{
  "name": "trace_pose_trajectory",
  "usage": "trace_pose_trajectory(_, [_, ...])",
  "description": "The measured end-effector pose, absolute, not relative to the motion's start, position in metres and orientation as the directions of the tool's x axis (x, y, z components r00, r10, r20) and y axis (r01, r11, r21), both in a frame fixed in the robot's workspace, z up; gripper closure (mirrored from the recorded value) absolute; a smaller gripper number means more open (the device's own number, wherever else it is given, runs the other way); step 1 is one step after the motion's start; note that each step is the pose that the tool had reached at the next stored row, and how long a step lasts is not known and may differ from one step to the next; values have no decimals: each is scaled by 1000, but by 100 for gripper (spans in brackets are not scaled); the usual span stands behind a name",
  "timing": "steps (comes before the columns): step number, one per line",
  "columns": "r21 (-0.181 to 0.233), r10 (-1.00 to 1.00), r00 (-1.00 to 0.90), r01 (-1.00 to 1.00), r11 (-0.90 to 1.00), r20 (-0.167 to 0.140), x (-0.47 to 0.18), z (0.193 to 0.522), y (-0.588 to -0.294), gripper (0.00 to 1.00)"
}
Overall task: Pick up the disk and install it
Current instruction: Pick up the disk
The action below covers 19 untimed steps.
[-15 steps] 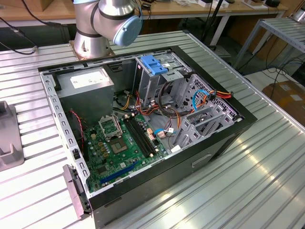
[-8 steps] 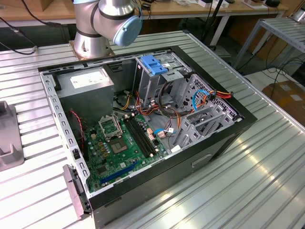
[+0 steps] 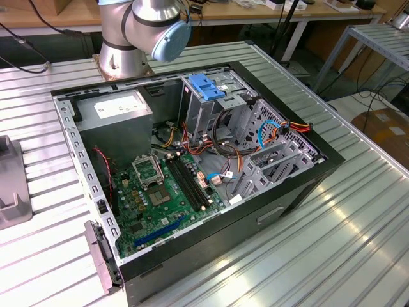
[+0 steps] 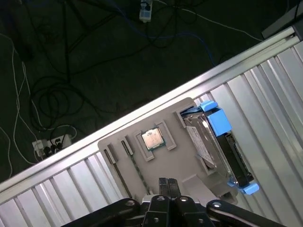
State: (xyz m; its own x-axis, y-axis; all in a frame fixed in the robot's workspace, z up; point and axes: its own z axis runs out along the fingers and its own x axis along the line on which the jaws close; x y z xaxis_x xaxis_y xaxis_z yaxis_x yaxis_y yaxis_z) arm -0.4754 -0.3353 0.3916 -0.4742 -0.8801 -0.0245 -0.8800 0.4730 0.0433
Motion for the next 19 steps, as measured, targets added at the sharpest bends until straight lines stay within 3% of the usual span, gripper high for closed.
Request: trace_pose_trajectory(19, [43, -962, -272, -962, 271, -25, -475, 392, -335, 90])
